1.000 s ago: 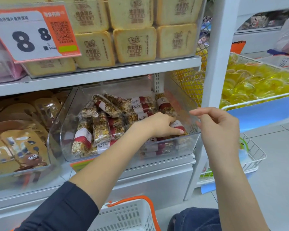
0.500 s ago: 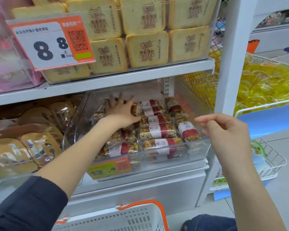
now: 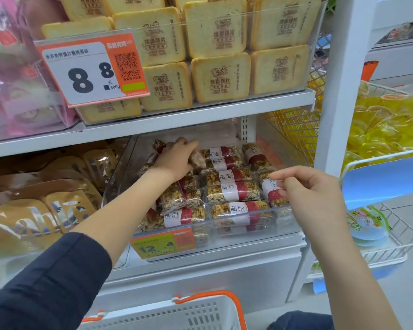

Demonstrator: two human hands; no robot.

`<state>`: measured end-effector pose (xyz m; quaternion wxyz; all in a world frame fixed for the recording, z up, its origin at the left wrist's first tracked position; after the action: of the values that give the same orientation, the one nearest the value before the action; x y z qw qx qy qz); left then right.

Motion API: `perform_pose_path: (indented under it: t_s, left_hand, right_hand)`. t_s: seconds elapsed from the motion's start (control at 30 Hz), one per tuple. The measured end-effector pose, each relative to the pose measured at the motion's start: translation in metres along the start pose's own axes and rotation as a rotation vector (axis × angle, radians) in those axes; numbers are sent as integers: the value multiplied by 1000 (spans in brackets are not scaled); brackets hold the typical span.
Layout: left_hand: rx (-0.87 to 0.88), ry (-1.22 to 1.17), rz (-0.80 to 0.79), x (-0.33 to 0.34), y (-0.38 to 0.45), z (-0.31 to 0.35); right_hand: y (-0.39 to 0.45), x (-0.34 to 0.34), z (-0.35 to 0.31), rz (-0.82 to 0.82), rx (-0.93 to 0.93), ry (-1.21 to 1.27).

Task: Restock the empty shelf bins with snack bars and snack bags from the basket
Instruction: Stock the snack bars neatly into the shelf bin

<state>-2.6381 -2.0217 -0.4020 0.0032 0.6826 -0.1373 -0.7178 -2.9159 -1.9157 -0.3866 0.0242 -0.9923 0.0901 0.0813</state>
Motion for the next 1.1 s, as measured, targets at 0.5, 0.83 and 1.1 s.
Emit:
perform_pose_path:
  t_s: [0.5, 0.83, 1.1]
  left_hand:
    - [186, -627, 173, -39, -79, 75]
    - [-418, -53, -55, -6, -66, -39]
    - [-385, -121, -40, -9, -45, -53]
  right_hand:
    - [44, 118, 13, -500, 408, 292]
    - [27, 165, -22, -239, -479, -880]
    - [-5, 238, 12, -677, -199, -700]
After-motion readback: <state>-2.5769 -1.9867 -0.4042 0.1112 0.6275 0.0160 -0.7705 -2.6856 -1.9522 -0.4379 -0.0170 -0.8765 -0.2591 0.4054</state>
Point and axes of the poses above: each hand's wrist, its own y-axis towards the middle knuckle, its own x-axis out of the palm, z = x × y, the point moved 9 cm from there along y, towards the middle knuckle, and after that the axes turned 12 degrees about x, right-handed, at the moved point
